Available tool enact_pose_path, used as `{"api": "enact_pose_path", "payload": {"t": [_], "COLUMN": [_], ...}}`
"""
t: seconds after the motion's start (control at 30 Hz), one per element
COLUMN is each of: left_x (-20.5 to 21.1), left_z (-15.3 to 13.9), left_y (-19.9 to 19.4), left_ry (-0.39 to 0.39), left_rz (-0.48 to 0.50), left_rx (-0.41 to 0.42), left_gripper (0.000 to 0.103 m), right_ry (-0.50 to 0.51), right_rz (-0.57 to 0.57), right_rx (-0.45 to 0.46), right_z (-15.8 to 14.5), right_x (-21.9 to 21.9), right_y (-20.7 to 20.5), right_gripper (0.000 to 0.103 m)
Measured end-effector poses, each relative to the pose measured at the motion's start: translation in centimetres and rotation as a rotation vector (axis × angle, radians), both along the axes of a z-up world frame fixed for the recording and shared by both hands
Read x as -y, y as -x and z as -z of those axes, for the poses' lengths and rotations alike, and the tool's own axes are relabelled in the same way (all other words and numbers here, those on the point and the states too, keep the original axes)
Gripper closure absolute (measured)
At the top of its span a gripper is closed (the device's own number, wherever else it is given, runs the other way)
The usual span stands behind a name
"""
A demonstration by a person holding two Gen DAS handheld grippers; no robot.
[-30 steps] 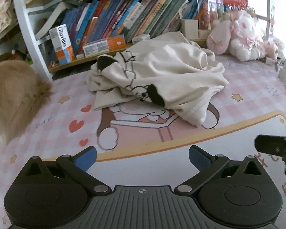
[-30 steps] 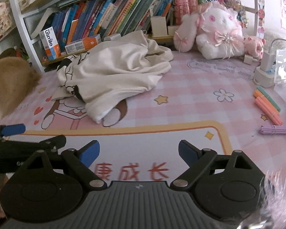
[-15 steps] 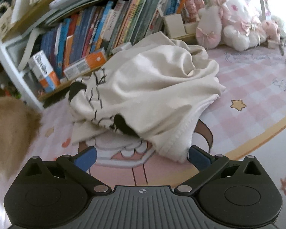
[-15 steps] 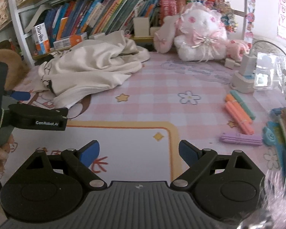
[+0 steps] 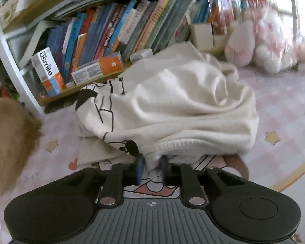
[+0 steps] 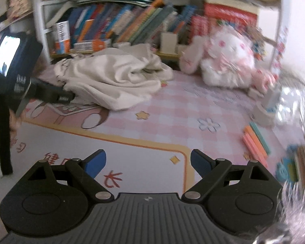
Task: Fold clothes
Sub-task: 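Reach both grippers to the crumpled cream T-shirt and pinch its edge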
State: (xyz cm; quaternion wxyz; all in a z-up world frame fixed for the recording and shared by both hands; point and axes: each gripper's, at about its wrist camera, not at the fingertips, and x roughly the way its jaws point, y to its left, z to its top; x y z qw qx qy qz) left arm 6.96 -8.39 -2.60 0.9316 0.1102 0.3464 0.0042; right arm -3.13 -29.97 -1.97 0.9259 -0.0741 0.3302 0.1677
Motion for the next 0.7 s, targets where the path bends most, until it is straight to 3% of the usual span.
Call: {"api": "enact_pose_path", "payload": {"t": [0.13,0.33,0.53,0.63,0.67,0.7], "left_x": [-1.0,-2.1,-4.4,-5.7,-6.2,-6.6], "left_z": [-3.0,-7.1,-9.5,-10.0,-10.0,-9.9], "left_y": [2.8,7.6,11.3,12.6,12.9,13.0], "left_ry": [0.074,0.113,0.196,0.235,0.237,0.233], "left_rz": [0.057,0.118,0.104,0.079,0.069,0.060], "left_rx": [0.083,0.214,0.258,0.266,0.267,0.267], "left_gripper": [0.096,0.097,0.097,0.097,0.097,0.097], "right_ry": [0.092,0.221,0.345,0.369,0.375,0.387], "right_rz": [-0.101,-0.292,-0.413,-0.443,-0.450,-0.455], "right_rx": [0.077,0.211,0.326,0.342,0.340,0.335], "right_z": [-0.6,-1.2,-0.3,0.6,1.0,1.5], "right_x": [-2.3,-6.7,-11.3,-13.1,-13.7,-14.4], "right_y": [0.1,0.6,0.7,0.4,0.4,0.2], "right_gripper": [0.012,0.012,0.013,0.014,0.020,0.033]}}
